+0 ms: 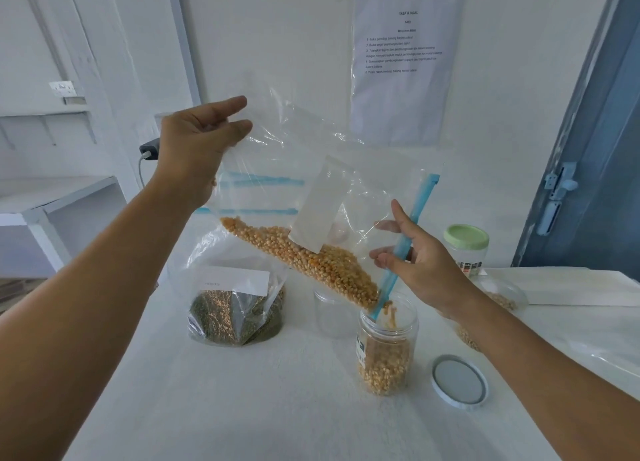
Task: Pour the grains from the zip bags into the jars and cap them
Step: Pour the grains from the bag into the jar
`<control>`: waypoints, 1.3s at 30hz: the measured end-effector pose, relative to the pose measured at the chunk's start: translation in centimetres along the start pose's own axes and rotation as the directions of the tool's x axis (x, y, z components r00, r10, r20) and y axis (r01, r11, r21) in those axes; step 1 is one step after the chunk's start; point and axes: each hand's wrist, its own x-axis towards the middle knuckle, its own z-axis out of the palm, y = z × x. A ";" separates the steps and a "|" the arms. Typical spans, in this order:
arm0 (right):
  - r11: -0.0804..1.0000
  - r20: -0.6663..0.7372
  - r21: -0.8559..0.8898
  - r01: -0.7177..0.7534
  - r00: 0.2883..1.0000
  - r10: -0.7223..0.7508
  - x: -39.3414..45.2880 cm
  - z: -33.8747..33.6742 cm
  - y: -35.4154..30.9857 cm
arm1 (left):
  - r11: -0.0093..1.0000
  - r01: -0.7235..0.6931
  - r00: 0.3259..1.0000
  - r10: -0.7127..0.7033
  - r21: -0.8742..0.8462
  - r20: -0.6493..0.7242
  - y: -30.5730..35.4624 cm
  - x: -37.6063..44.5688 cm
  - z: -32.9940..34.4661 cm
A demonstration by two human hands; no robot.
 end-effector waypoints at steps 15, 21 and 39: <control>1.000 0.012 0.011 -0.002 1.000 0.001 -0.1 0.1 -0.2 | 1.000 0.010 1.000 -0.010 0.022 -0.001 0.3 0.0 -0.1; 1.000 0.017 0.004 0.001 1.000 -0.001 -0.2 0.0 -0.2 | 1.000 0.006 1.000 -0.006 0.026 -0.002 0.3 -0.1 -0.1; 1.000 0.018 0.002 -0.014 1.000 0.014 -0.5 -0.2 -0.4 | 1.000 -0.010 1.000 0.010 0.014 -0.008 -0.2 0.4 0.1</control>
